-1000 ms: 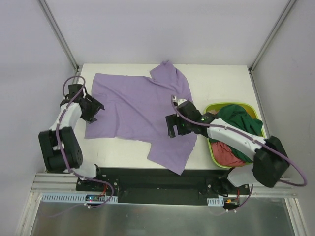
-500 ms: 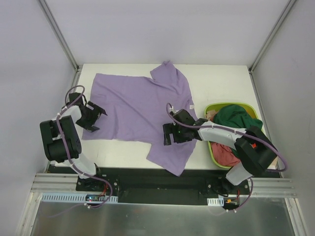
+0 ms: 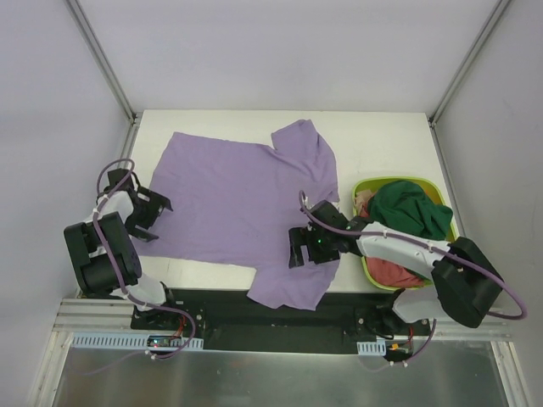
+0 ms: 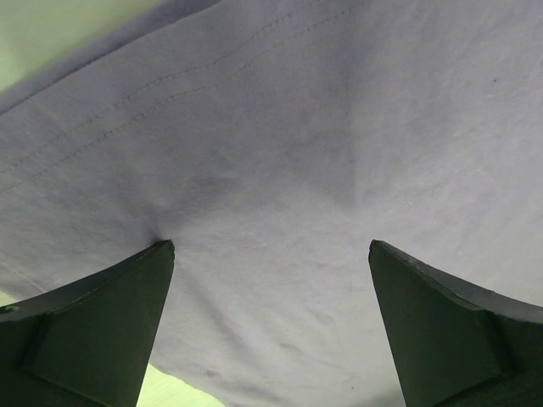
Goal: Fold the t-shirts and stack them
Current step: Flatten out the tshirt
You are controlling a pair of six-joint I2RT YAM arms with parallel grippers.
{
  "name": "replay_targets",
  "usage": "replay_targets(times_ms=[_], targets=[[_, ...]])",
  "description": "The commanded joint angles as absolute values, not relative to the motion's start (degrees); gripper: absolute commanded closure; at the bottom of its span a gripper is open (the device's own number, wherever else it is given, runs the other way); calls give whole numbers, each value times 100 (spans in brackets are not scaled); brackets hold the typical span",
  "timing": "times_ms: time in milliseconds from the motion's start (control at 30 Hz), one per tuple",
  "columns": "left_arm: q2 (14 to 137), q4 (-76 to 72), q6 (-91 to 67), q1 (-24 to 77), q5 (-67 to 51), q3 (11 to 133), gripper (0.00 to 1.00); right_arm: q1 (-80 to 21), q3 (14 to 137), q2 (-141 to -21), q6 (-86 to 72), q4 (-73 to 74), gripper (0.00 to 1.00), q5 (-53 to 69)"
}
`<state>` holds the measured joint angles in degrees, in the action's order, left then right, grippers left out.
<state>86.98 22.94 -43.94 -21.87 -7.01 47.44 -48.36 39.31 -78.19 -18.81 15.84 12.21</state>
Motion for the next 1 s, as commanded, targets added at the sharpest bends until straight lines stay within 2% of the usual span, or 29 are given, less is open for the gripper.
replay_targets(times_ms=[0,133,300,400,500,567,700,967], targets=[[8676,2891,-4297,-2233,-703,5219,1,-4282,5496,-7830,-1065,2635,4,608],[8438,2971,-4447,-1882,-625,6150,1,-3474,7395,-8733,-231,3066,4,378],[9253,2997,-3929,-1188,-738,7644,1,-2691,10321,-10902,510,3883,4,-158],[10008,3006,-3823,-959,-1089,8382,1,-2208,12517,-12607,537,4402,4,752],[10729,3006,-3797,-827,-1362,8928,1,-1855,14032,-13778,142,4159,4,1458],[11169,2997,-3797,-765,-1458,9140,1,-1706,14116,-14088,-252,3554,4,1913],[11715,2997,-3762,-686,-1538,9430,1,-1670,13421,-14124,-334,2330,4,1820],[12006,3006,-3753,-685,-1178,9299,1,-1652,13474,-14712,-343,2750,4,1205]])
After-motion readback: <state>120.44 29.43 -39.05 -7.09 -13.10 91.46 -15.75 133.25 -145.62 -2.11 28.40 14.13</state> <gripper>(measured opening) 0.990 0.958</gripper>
